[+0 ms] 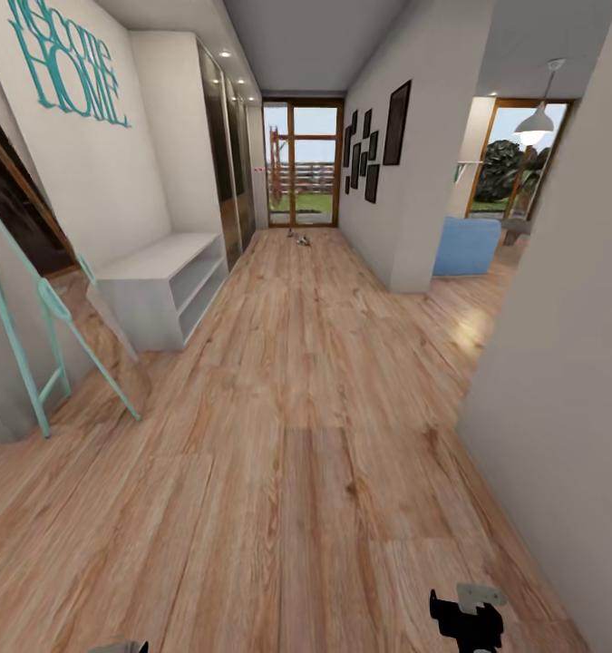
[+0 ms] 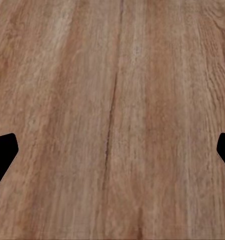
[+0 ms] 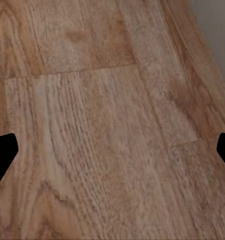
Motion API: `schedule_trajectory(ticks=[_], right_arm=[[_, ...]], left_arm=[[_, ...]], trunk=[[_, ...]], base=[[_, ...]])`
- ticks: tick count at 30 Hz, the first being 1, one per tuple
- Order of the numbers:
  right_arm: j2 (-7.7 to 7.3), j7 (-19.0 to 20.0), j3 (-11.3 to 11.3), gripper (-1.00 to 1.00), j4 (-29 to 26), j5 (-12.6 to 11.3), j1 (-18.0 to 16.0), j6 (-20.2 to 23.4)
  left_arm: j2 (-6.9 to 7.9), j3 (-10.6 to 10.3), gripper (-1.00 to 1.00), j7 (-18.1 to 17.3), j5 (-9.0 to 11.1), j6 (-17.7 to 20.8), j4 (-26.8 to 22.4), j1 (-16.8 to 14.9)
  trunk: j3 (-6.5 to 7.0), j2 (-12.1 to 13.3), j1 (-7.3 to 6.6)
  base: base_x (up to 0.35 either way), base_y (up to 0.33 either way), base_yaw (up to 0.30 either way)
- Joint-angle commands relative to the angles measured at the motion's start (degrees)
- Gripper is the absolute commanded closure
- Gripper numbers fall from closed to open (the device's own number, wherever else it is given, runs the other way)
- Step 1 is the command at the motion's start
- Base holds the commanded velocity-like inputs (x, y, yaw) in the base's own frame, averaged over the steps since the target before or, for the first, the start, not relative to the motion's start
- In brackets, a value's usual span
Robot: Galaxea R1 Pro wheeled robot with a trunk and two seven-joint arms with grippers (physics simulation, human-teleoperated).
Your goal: Pick up the two gym shoes and the two sandals from the corridor floor and place them onto the hallstand (shoe rack) in the corridor, making sure they are on the rack and not on the floor. Arrange them so the two gym shoes are next to each other and the two sandals are next to each other.
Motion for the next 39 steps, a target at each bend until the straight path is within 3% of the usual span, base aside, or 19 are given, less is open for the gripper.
schedule_trajectory(ticks=[1,39], right_arm=[[0.00,-0.20,-0.42,-1.00,0.07,0.60,-0.02,-0.16],[-0.09,-0.20,-0.45,-1.00,0.07,0.58,0.22,-0.15]], left_arm=[[-0.02,0.48,-1.00,-0.37,-0.32,-0.15,0.05,-0.05],[-0.02,0.48,-1.00,-0.37,-0.42,-0.15,0.05,-0.05]], trunk=[[-0.05,-0.02,0.02],[-0.05,-0.02,0.02]], base=[[0.338,0.000,0.000],[0.338,0.000,0.000]])
